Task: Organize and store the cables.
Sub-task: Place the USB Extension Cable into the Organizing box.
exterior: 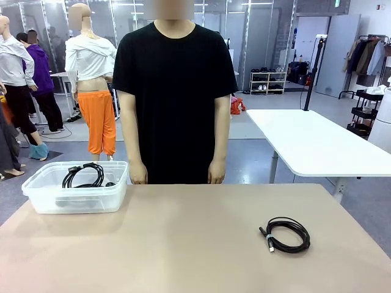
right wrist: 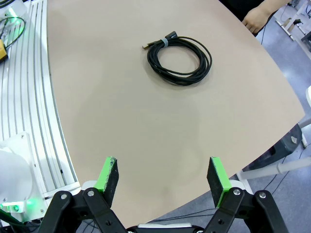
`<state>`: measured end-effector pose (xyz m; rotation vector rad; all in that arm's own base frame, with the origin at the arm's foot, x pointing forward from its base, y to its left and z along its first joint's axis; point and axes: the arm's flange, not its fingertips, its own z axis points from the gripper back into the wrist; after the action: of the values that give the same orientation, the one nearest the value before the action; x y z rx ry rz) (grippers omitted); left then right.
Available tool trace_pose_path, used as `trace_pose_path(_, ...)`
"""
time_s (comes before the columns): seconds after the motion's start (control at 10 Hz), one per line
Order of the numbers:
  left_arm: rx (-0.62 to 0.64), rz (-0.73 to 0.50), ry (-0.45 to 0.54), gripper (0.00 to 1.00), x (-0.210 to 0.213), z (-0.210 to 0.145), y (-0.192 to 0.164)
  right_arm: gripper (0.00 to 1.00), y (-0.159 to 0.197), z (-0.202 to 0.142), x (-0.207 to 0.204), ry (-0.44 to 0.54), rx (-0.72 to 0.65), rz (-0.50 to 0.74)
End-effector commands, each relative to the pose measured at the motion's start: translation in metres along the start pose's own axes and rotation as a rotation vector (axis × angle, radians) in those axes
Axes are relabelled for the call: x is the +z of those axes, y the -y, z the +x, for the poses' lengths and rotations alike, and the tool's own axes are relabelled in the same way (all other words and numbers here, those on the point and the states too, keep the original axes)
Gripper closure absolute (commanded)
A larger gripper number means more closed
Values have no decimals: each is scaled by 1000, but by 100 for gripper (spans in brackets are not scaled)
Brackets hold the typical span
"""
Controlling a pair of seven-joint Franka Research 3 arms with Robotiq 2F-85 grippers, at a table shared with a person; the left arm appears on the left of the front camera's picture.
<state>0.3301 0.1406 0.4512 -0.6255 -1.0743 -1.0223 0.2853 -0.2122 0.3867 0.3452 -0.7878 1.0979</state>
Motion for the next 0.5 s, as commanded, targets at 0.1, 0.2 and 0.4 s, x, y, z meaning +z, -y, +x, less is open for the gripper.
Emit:
trace_pose_path(0.1, -14, 25, -6, 0, -4, -2, 0, 7, 0, 40, -25, -130, -105, 41)
trace_pose_path(0.2, -14, 25, -6, 0, -4, -2, 0, 7, -1, 78, -51, -134, -140, 48)
trace_pose_path(0.4, -14, 25, -6, 0, -4, -2, 0, 7, -10, 141, -111, -272, -231, 37)
